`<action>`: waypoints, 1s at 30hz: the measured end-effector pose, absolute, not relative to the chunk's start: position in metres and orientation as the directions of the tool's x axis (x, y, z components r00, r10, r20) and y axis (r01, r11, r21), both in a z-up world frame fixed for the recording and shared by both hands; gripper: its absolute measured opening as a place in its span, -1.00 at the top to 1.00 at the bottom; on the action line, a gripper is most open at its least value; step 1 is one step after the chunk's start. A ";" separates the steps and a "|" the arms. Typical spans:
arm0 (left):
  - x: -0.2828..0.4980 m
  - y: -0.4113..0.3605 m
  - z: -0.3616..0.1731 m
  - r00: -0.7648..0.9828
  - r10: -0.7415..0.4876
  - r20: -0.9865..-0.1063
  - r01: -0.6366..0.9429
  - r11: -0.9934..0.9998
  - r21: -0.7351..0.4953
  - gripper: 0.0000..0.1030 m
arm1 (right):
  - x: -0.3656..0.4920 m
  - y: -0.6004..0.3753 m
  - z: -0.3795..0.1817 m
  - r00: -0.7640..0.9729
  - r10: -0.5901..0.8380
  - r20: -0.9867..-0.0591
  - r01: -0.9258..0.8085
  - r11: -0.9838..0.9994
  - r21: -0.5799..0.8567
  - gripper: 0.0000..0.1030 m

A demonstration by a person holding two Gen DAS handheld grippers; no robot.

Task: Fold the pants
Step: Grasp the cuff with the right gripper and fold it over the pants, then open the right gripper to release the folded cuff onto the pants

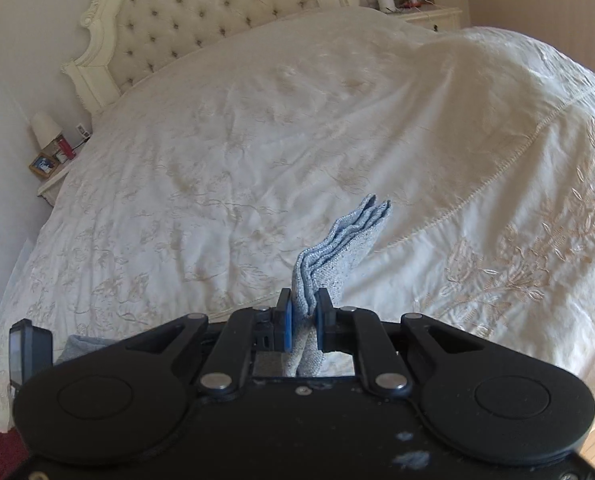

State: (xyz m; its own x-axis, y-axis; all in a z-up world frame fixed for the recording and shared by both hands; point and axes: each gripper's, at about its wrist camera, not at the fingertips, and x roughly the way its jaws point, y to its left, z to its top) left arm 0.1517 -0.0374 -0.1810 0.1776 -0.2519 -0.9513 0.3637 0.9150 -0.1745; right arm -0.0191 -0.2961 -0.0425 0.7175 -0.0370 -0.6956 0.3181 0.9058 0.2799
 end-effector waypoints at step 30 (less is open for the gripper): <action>0.154 0.147 -0.178 0.232 -0.209 -0.950 0.185 0.968 -0.168 0.35 | 0.047 -0.002 -0.198 0.471 0.223 -0.854 -0.029 0.971 0.238 0.53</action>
State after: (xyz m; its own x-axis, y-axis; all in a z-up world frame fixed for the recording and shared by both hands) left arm 0.1536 0.1465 -0.1785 0.2322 -0.2091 -0.9499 0.1846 0.9684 -0.1680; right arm 0.0474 -0.0020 -0.1980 0.4710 0.2227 -0.8536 -0.0285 0.9710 0.2375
